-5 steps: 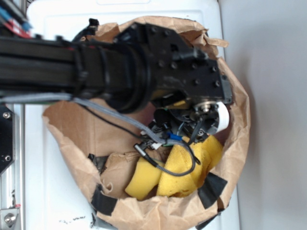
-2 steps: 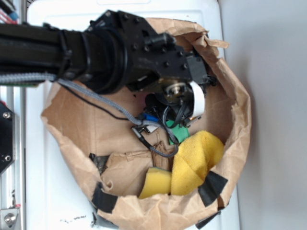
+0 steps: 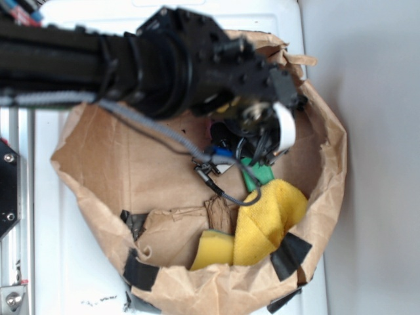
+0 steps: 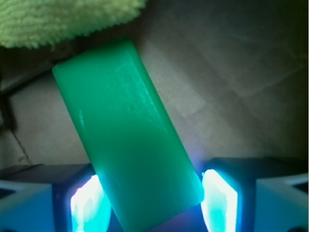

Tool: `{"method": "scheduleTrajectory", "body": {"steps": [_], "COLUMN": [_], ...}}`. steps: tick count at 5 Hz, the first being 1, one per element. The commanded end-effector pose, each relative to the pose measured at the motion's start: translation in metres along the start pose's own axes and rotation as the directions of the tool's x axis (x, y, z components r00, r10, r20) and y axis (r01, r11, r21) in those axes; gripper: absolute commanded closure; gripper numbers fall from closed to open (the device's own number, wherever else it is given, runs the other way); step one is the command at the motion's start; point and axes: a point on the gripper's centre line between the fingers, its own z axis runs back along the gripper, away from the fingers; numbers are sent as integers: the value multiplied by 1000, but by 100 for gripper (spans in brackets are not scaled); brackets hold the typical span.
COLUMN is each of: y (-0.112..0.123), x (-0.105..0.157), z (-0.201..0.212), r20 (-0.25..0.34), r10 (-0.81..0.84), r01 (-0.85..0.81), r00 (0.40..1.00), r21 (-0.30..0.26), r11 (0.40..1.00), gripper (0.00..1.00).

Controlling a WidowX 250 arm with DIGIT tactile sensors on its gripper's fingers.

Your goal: Grab the green block.

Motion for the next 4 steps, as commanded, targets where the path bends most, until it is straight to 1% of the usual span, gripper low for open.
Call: {"method": "scheduleTrajectory", "body": {"steps": [1, 2, 3, 4], "y": [-14, -23, -37, -48], "x": [-1, -13, -27, -34], "z": [93, 117, 135, 142], "r20": [81, 53, 31, 44], "r10": [56, 100, 132, 150], "r01": [-51, -97, -130, -151], "r00": [995, 994, 991, 988], "r21": [-68, -46, -43, 20], "r11": [996, 994, 991, 988], "gripper": [100, 100, 100, 100]}}
